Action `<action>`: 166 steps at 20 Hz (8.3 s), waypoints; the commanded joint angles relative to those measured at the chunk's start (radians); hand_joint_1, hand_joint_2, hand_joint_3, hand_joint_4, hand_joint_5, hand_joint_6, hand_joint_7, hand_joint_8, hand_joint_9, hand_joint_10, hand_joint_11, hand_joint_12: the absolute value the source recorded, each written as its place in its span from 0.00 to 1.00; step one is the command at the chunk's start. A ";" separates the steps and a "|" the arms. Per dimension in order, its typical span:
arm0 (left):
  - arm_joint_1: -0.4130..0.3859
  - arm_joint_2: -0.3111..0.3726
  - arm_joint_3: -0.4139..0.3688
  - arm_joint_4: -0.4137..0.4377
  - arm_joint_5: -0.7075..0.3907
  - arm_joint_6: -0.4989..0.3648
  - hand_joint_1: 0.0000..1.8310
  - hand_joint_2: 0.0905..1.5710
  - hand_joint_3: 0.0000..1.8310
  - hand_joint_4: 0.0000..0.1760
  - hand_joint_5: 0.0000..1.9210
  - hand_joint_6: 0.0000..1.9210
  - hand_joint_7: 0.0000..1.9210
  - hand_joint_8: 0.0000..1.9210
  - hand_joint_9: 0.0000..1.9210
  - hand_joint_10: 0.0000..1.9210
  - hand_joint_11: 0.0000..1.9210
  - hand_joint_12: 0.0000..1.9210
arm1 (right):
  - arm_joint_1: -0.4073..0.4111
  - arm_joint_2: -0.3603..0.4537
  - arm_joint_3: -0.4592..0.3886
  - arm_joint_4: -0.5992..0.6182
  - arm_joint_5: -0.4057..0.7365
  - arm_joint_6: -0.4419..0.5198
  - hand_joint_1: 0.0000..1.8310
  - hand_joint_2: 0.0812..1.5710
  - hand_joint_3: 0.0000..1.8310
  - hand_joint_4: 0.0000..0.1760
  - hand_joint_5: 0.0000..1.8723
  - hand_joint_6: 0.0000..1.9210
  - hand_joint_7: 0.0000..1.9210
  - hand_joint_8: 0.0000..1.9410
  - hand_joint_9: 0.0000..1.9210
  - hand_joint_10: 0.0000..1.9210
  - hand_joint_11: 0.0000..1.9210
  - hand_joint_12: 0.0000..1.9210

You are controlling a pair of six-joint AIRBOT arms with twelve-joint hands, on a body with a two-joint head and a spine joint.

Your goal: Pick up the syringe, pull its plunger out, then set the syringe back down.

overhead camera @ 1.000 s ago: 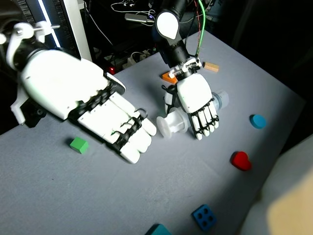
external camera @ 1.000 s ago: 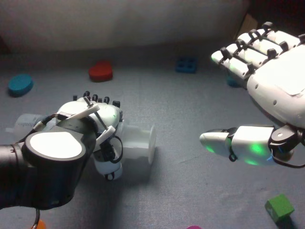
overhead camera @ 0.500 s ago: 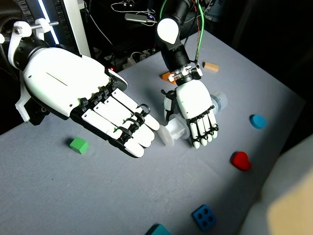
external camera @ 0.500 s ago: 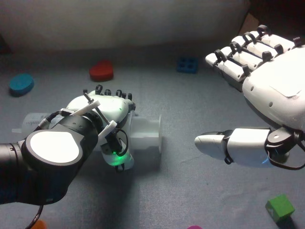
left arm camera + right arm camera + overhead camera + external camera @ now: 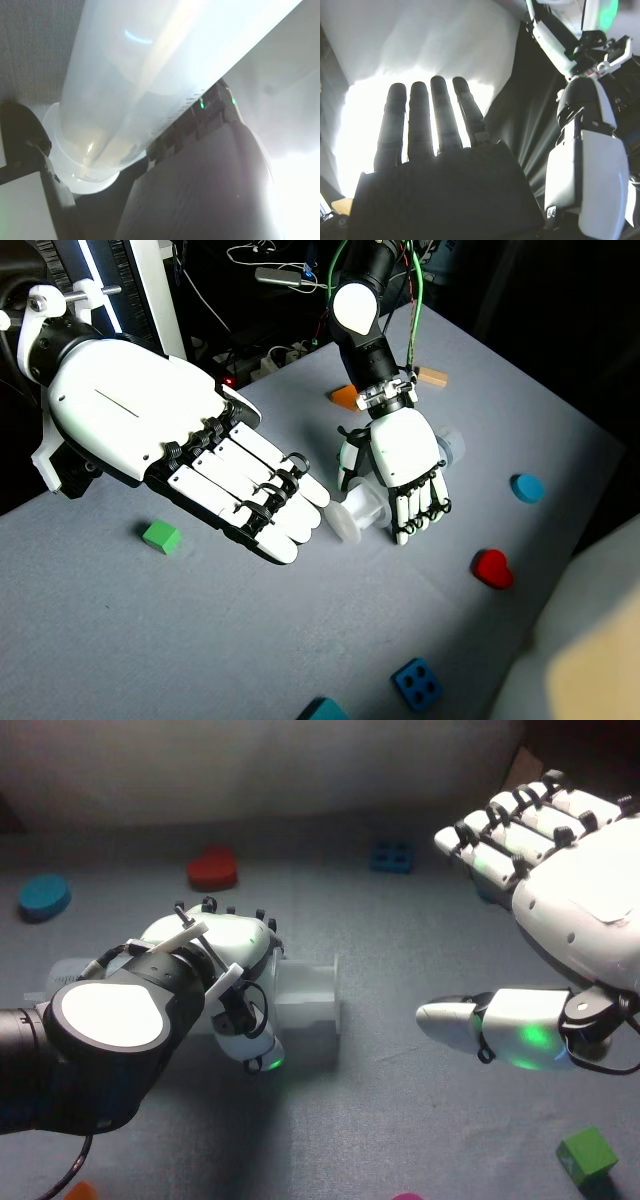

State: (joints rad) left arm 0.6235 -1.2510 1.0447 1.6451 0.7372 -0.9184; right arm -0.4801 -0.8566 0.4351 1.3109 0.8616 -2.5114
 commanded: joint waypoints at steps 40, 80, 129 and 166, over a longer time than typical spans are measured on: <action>-0.302 0.202 -0.139 0.066 -0.115 0.270 0.73 0.75 0.00 0.00 0.43 0.64 0.41 0.65 0.36 0.78 0.27 0.74 | -0.040 -0.079 0.113 -0.338 0.054 0.859 0.56 0.58 0.00 0.00 0.12 0.01 0.13 0.00 0.12 0.01 0.00 0.26; -0.313 0.206 -0.120 0.066 -0.105 0.316 0.72 0.76 0.00 0.00 0.41 0.65 0.42 0.67 0.35 0.78 0.28 0.73 | -0.123 -0.510 0.717 -0.741 0.018 1.869 0.54 0.58 0.00 0.00 0.15 0.00 0.18 0.00 0.16 0.00 0.00 0.33; -0.296 0.244 -0.051 0.099 -0.180 0.316 0.74 0.74 0.00 0.00 0.42 0.58 0.46 0.66 0.38 0.74 0.31 0.71 | -0.200 -0.303 0.652 -0.919 0.074 1.851 0.74 0.74 0.00 0.00 0.38 0.63 0.47 0.58 0.44 0.74 0.43 0.75; -0.298 0.253 -0.069 0.099 -0.172 0.304 0.74 0.75 0.00 0.00 0.40 0.59 0.45 0.67 0.37 0.76 0.30 0.73 | -0.222 -0.148 0.629 -0.975 0.066 1.907 0.74 0.74 0.00 0.00 0.37 0.64 0.48 0.55 0.44 0.74 0.44 0.75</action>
State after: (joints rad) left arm 0.3332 -1.0176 0.9688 1.6798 0.4725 -0.6365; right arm -0.7059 -1.0214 1.0561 0.3046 0.7822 -0.6014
